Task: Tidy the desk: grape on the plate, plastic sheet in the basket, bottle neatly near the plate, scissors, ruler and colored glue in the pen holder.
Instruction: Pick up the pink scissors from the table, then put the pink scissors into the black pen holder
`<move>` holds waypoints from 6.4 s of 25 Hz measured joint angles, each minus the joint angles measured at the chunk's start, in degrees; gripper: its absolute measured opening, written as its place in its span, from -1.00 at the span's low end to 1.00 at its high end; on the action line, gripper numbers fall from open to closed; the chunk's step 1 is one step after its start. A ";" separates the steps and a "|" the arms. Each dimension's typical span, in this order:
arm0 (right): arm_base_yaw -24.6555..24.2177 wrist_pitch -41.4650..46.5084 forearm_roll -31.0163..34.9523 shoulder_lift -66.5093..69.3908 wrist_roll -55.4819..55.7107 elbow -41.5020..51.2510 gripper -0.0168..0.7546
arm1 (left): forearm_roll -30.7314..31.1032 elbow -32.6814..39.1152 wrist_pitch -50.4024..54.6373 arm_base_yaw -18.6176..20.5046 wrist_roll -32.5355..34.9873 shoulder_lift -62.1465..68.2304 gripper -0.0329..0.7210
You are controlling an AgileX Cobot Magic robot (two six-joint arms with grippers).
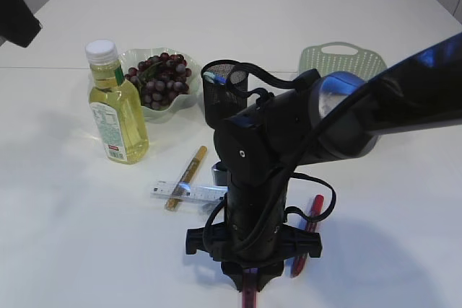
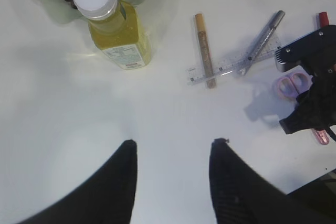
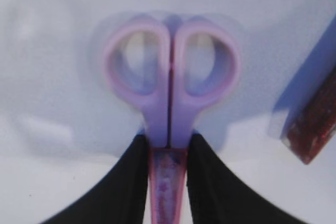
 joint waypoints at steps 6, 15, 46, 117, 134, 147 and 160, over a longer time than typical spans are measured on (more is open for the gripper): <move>0.00 0.00 0.10 0.00 -1.42 0.00 -0.51 | 0.09 0.00 0.00 0.00 0.00 0.00 -0.05; 0.00 0.24 -0.22 0.00 -9.82 0.00 -0.53 | 0.13 0.00 0.00 0.00 0.00 0.00 -0.08; 0.00 3.55 -0.70 -1.57 -22.66 -0.12 -0.54 | 0.22 0.00 0.00 0.00 0.02 0.00 -0.09; -15.84 -40.80 -52.80 -0.65 4.34 -20.64 -0.54 | 0.36 0.00 0.00 0.00 0.02 0.00 -0.10; -16.62 -41.95 -59.50 6.10 4.79 -28.08 -0.54 | 2.75 0.00 0.00 0.00 0.02 0.00 -0.10; -17.09 -41.95 -59.98 8.99 5.37 -28.26 -0.54 | 2.95 0.00 0.00 0.00 0.02 0.00 -0.10; -17.09 -41.95 -61.06 9.34 5.46 -28.26 -0.54 | 3.82 0.00 0.00 0.00 0.02 0.00 -0.10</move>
